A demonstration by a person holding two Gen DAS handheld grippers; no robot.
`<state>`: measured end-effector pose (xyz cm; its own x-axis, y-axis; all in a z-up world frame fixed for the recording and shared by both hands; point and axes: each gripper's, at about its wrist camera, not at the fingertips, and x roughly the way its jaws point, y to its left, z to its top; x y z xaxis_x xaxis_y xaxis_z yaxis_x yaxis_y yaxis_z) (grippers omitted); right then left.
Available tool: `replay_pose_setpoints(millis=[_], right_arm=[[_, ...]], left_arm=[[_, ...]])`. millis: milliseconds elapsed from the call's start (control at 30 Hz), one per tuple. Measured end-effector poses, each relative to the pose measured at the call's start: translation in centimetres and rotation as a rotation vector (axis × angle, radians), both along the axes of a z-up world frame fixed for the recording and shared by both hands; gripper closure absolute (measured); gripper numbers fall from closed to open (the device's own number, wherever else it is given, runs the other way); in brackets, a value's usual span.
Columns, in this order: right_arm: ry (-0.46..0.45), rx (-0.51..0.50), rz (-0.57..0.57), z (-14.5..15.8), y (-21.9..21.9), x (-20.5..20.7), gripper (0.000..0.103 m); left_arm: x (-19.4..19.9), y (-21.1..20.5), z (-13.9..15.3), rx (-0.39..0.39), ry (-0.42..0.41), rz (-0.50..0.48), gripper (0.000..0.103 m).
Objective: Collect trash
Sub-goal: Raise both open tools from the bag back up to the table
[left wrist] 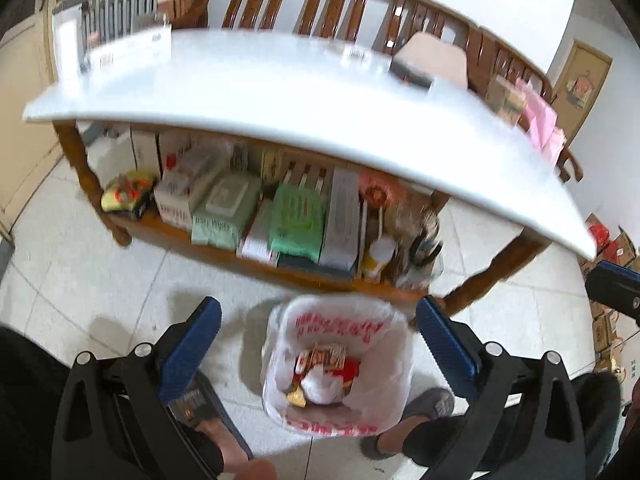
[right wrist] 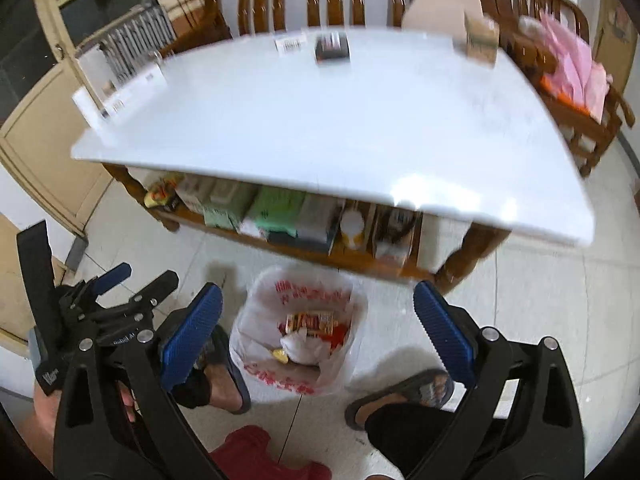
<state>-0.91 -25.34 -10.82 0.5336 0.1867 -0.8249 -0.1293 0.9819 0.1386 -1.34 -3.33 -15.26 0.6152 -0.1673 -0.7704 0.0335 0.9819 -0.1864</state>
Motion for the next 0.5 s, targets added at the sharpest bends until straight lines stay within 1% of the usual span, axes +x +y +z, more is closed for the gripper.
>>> replay_pose_setpoints(millis=[67, 100, 167, 200, 267, 400, 500], right_arm=[[-0.037, -0.012, 0.006, 2.1, -0.2, 0.7, 0.009], [-0.053, -0.020, 0.007, 3.2, -0.3, 1.3, 0.009], [-0.072, -0.026, 0.010, 4.6, -0.5, 2.5, 0.009], [-0.079, -0.028, 0.014, 5.3, -0.6, 3.2, 0.009], [-0.088, -0.041, 0.021, 6.7, -0.6, 5.1, 0.009], [-0.097, -0.060, 0.043, 8.4, -0.3, 7.8, 0.009], [-0.111, -0.079, 0.060, 10.0, 0.2, 10.5, 0.009]], left_arm=[[1.1, 0.3, 2.0, -0.013, -0.016, 0.002, 0.008], [2.0, 0.4, 3.6, -0.024, -0.030, 0.005, 0.008], [3.1, 0.7, 5.5, -0.028, -0.059, 0.019, 0.008], [4.2, 0.7, 7.0, -0.025, -0.078, 0.019, 0.008], [5.6, 0.6, 8.6, -0.023, -0.092, 0.025, 0.008], [9.5, 0.4, 12.3, -0.014, -0.131, 0.043, 0.008], [12.9, 0.4, 14.1, -0.014, -0.137, 0.071, 0.008]])
